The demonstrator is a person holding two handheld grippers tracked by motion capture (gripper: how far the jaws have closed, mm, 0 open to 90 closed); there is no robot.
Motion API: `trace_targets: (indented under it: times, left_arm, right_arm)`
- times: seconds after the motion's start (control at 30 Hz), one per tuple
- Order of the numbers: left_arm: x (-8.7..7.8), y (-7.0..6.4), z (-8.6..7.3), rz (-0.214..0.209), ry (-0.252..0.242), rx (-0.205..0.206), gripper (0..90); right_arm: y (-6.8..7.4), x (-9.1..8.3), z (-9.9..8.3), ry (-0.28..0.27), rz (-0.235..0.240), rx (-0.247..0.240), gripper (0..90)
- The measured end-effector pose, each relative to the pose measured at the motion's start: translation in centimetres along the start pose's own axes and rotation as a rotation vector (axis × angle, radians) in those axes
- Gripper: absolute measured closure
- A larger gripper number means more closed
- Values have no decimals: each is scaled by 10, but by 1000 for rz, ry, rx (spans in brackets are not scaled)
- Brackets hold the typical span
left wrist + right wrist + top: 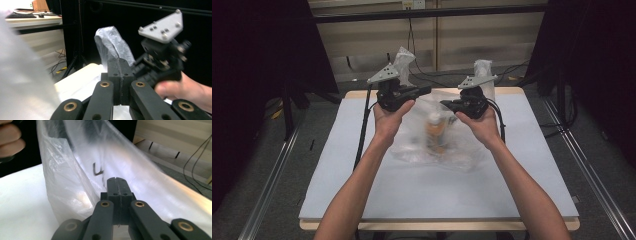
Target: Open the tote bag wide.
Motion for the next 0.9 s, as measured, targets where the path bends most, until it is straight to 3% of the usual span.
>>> trace_targets:
  times: [0.2,0.37,0.63,0.7,0.8,0.9]
  left_arm:
    - [8,15,-21,17,39,-42,900]
    - [12,25,-45,42,93,-54,900]
    - [12,41,-85,105,197,-93,900]
    - [12,42,-93,93,201,-110,900]
    - [12,44,-107,98,245,-117,900]
    - [15,41,-118,73,278,-111,900]
  right_arm:
    - [18,0,-25,25,25,-8,900]
    - [15,0,-41,21,38,29,900]
    - [19,-5,-56,37,44,26,900]
    - [18,-4,-61,48,38,24,900]
    - [15,-3,-72,70,27,26,900]
    - [15,0,-83,94,28,29,900]
Point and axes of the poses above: each handheld gripper's, and its own axes: x roughly forward along the jaws, z roughly out of its top, y roughly to its left, the point moved 10 cm from there along x, roughly forward along the jaws, and after that the axes turned 15 degrees about -z, right-handed, at the moved point
